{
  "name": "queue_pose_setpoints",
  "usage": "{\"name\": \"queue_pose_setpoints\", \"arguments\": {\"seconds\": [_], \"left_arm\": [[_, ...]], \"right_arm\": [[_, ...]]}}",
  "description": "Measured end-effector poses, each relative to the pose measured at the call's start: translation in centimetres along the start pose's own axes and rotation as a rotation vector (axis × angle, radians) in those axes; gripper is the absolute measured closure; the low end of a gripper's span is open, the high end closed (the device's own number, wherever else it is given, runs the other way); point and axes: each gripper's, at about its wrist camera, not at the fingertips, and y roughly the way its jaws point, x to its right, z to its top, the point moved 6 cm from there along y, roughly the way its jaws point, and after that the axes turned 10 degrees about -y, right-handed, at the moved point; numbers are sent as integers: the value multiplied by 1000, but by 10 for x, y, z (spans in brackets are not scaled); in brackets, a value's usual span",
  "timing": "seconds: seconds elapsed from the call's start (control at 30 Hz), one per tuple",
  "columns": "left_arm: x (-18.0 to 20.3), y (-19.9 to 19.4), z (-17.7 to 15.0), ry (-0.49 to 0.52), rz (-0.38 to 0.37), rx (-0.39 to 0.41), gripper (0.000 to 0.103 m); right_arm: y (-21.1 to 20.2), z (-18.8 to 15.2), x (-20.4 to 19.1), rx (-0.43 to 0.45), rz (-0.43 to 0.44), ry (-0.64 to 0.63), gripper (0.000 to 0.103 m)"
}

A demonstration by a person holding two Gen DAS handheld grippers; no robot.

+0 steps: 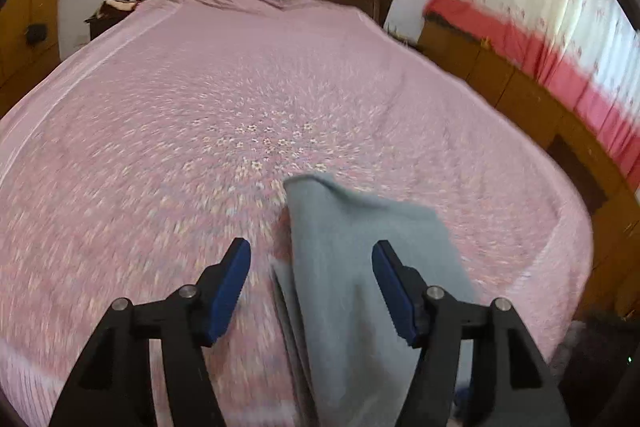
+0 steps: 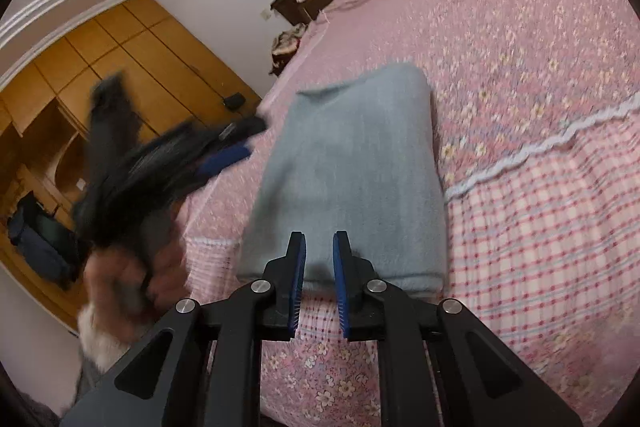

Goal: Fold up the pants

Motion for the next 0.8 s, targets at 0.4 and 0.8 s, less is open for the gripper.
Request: {"name": "queue_pose_setpoints", "arguments": {"seconds": [0.4, 0.8], "left_arm": [[3, 1, -92, -2, 40, -87, 32], [-21, -29, -104, -156, -41, -121, 55]], "right_arm": [[-3, -4, 21, -31, -19, 62, 88], [58, 128, 89, -261, -113, -54, 59]]}}
